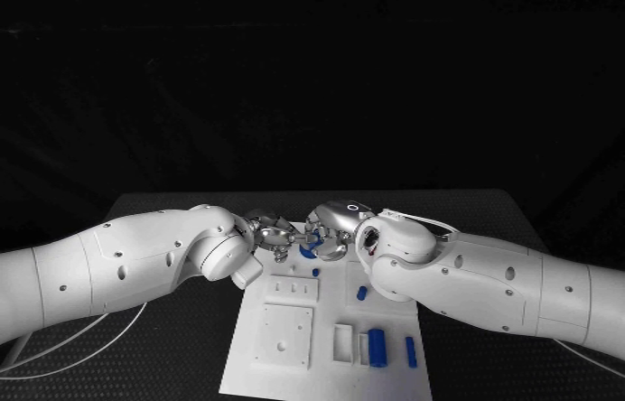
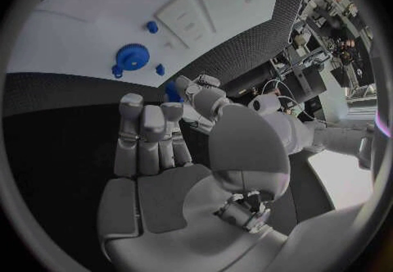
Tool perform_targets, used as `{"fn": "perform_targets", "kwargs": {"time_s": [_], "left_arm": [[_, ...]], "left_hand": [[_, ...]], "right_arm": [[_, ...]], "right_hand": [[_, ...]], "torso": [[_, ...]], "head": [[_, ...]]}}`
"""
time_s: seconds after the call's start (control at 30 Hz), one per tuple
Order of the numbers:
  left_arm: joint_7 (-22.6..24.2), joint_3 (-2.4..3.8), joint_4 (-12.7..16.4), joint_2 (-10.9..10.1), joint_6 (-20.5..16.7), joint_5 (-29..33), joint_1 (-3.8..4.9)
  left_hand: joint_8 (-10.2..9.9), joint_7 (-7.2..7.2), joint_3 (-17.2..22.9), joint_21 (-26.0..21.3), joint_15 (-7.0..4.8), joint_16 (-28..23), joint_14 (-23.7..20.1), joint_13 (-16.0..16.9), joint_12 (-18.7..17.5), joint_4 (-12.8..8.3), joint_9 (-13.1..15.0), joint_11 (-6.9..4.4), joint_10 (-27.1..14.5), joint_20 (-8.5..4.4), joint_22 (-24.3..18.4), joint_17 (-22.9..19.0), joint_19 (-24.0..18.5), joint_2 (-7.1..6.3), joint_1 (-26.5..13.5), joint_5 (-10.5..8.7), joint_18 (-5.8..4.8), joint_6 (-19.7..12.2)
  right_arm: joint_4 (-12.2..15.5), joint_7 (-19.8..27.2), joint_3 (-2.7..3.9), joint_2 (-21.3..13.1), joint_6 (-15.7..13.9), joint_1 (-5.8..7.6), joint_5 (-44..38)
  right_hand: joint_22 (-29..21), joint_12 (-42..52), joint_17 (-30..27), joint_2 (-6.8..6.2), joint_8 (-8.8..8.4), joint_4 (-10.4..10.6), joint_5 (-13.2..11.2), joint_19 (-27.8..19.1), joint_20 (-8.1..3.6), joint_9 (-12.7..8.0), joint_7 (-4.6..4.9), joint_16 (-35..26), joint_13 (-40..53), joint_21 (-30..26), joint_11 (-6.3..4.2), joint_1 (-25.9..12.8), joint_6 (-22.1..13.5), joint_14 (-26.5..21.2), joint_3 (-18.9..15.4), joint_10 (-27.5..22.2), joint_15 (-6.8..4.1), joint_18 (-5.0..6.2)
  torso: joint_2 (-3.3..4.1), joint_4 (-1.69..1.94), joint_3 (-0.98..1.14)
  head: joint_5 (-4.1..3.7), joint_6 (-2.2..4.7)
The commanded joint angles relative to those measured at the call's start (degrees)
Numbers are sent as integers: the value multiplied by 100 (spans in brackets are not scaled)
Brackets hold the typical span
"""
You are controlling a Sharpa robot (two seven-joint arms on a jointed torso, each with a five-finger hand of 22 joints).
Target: Assemble the parts on the task board
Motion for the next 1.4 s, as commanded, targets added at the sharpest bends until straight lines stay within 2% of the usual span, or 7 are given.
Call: {"fn": "perform_targets", "kwargs": {"time_s": [0.03,0.47,0.6,0.63,0.67,0.97,1.4], "left_arm": [[204,32,52,58,12,-1,25],[219,32,66,10,15,24,24],[221,32,68,11,15,34,23],[221,32,66,11,4,34,23],[220,32,63,11,-13,35,23],[163,31,16,14,-119,36,23],[116,31,10,30,-113,13,22]], "left_hand": [[-27,-26,13,30,-63,29,-114,-6,17,-74,15,-19,-97,-728,-6,-8,-36,71,132,122,-111,18],[-167,44,525,20,-1,37,-185,-51,19,-525,-8,49,-162,-680,-59,-91,-138,139,393,384,-169,-119],[-204,58,1177,100,16,99,-204,-94,65,-1190,47,64,-178,-668,-96,-172,-158,143,-265,379,-177,-95],[-265,62,1731,170,19,143,-200,-136,94,-1884,92,52,-169,-670,-138,-237,-136,247,-954,383,-174,-155],[-217,59,1904,202,19,158,-197,-152,106,-2127,142,64,-163,-669,-153,-262,-122,229,-1238,377,-175,-61],[-159,37,2292,267,6,176,-194,-206,106,-2523,286,47,-152,-677,-214,-329,-97,402,-1731,431,-169,4],[-46,-9,2482,350,-23,220,-197,-245,128,-2821,529,5,-136,-697,-263,-377,-100,437,-2119,1139,-164,104]], "right_arm": [[94,247,-13,56,154,-26,-31],[69,232,-13,18,150,-37,-22],[75,232,-13,11,138,-42,-1],[76,231,-13,9,134,-43,2],[81,229,-13,4,132,-43,27],[113,219,-13,-17,105,-46,69],[124,196,-13,-29,62,-50,121]], "right_hand": [[18,-27,-7,-55,3,8,-31,10,-21,13,-82,-8,-6,29,-151,-19,959,9,39,-173,-39,125],[17,-28,-8,-64,2,12,-31,13,-19,14,-83,-9,-7,28,-151,-21,962,12,57,-169,-39,125],[16,-29,-8,-67,1,14,-31,14,-18,14,-83,-10,-7,28,-152,-23,963,13,63,-168,-40,125],[16,-29,-8,-67,1,15,-31,15,-18,14,-83,-10,-7,28,-152,-24,963,13,64,-168,-40,125],[16,-29,-8,-68,1,15,-31,15,-18,15,-83,-10,-7,28,-152,-24,963,13,65,-168,-40,125],[15,-32,-9,-75,-1,18,-31,16,-17,15,-83,-12,-8,26,-152,-28,963,14,76,-166,-40,125],[10,-42,-13,-112,-9,40,-31,23,-15,17,-84,-21,-12,19,-152,-32,968,19,149,-161,-39,125]], "torso": [[0,-2,0],[-2,5,-4],[-1,5,-5],[-1,5,-5],[-1,5,-5],[-1,4,1],[2,-3,1]], "head": [[6,-5],[10,-7],[14,-1],[14,-1],[14,-1],[36,-14],[58,-18]]}}
